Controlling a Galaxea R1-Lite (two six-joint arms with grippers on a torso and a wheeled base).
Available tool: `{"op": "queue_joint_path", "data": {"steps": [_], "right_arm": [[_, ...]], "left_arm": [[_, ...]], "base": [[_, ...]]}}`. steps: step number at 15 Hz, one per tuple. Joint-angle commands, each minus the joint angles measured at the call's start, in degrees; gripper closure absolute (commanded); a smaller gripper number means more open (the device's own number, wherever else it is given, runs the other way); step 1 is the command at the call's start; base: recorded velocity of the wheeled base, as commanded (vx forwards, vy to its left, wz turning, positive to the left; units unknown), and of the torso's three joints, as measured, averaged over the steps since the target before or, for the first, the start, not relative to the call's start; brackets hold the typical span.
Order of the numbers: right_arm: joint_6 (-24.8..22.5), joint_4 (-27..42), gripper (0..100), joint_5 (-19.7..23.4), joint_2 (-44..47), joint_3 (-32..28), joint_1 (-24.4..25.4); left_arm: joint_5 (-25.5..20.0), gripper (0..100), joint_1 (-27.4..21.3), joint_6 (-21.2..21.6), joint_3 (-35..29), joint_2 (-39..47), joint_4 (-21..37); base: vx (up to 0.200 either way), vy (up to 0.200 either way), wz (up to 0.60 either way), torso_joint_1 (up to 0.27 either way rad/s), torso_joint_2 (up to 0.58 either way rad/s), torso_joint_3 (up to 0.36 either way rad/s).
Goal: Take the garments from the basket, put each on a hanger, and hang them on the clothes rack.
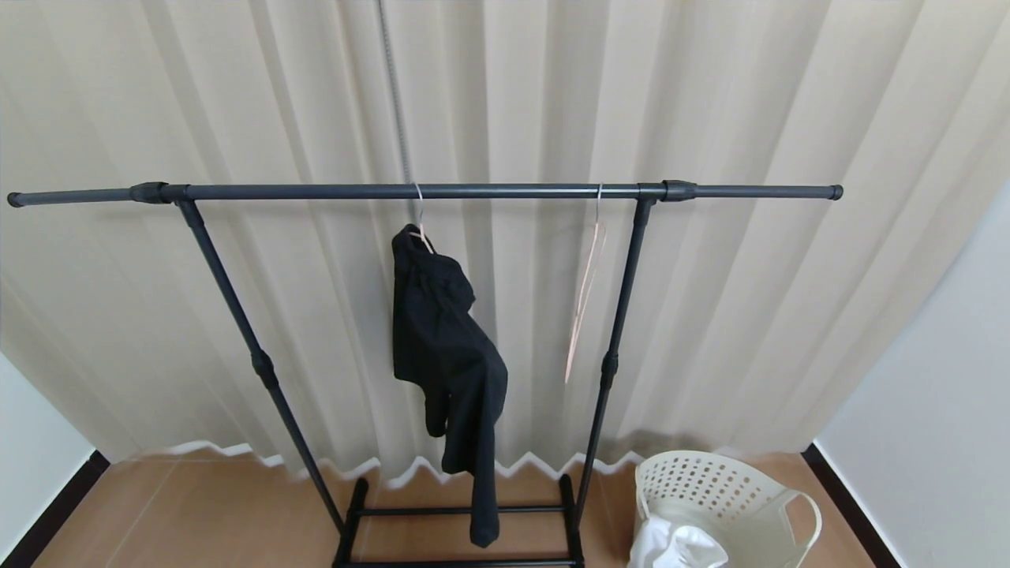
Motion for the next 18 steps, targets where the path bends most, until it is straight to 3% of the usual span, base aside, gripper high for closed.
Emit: {"op": "queue_joint_path", "data": {"steps": [1, 13, 18], "right_arm": [[-0.03, -0.04, 0, 0.01, 0.01, 0.0, 0.0], [-0.03, -0.04, 0, -0.07, 0.01, 0.0, 0.0], [-0.12, 0.05, 0, -0.07, 0.01, 0.0, 0.0]], "left_arm": [[0.02, 0, 0.0, -0.02, 0.0, -0.02, -0.03], [0.02, 0, 0.0, -0.37, 0.0, -0.02, -0.03], [0.02, 0, 0.0, -0.37, 0.0, -0.02, -0.03]], "base": [[0.0, 0.0, 0.0, -0.144, 0.34, 0.188], [0.0, 0.0, 0.0, -0.149, 0.37, 0.216], [0.0, 0.0, 0.0, -0.205, 0.54, 0.329]]}}
